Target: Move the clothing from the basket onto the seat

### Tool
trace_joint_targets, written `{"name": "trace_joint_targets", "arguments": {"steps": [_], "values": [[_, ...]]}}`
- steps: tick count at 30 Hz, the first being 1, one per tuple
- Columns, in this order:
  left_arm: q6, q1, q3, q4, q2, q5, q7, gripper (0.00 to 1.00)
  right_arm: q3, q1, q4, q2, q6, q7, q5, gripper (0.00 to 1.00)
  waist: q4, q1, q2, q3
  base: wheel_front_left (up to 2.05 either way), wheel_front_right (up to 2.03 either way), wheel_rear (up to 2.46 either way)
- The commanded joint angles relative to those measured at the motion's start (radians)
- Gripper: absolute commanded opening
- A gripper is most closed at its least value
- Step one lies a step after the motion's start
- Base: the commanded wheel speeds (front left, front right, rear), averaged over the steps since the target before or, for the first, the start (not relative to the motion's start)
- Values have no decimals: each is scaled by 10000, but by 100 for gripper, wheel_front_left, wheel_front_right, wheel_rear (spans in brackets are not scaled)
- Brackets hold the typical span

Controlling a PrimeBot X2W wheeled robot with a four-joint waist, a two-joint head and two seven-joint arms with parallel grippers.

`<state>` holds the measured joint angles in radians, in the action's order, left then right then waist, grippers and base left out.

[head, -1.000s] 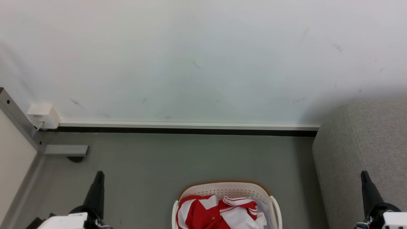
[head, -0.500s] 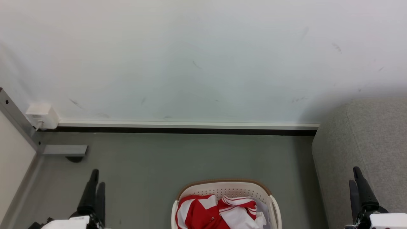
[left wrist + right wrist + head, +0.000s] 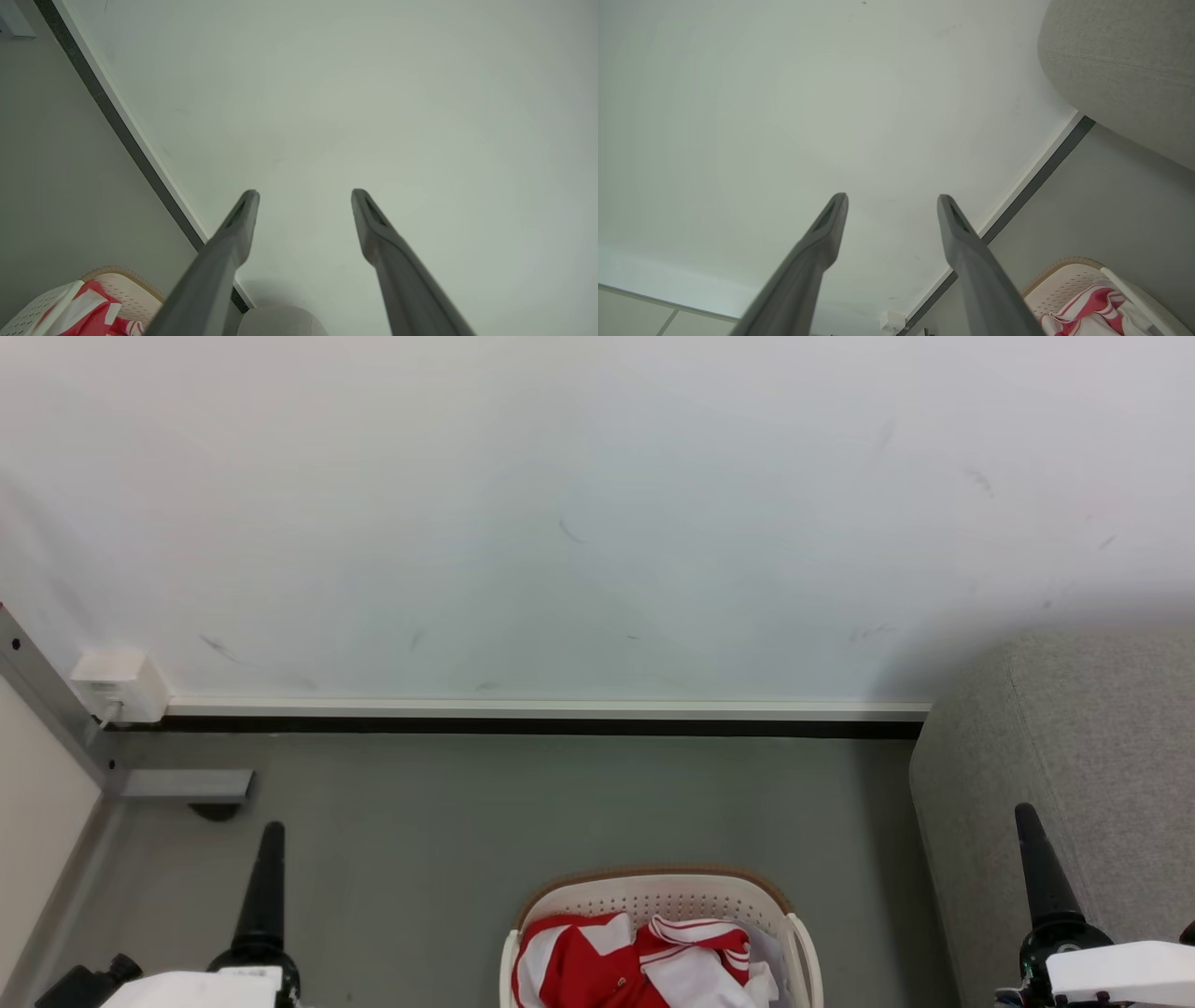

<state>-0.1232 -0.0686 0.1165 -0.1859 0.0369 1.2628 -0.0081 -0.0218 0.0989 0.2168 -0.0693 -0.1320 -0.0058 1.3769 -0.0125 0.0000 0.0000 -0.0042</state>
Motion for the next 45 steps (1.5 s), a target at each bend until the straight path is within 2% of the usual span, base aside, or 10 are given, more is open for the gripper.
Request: {"name": "trace_joint_targets", "arguments": {"steps": [1, 6, 18, 30, 45], "values": [[-57, -41, 41, 208, 83, -406, -78, 100, -76, 187, -235, -161, 5, -99, -389, 100, 1, 0, 0, -18, 0, 0, 0], [-13, 16, -3, 339, 89, -1464, -273, 100, -337, 117, -268, -271, 6, -292, -1585, 100, -11, 0, 0, -75, 0, 0, 0], [395, 237, -241, 715, 105, -4466, -689, 100, -756, 181, -107, -435, 9, -717, -4173, 100, -46, 0, 0, -113, 0, 0, 0], [707, 374, -452, 890, 120, -6232, -1076, 100, -982, 207, 81, -372, 11, -1093, -5829, 100, -113, 0, 0, -137, 0, 0, 0], [924, 443, -393, 925, 135, -7753, -1484, 100, -1020, 140, -56, -329, 14, -1508, -7291, 100, -173, 0, 0, -152, 0, 0, 0]]}}
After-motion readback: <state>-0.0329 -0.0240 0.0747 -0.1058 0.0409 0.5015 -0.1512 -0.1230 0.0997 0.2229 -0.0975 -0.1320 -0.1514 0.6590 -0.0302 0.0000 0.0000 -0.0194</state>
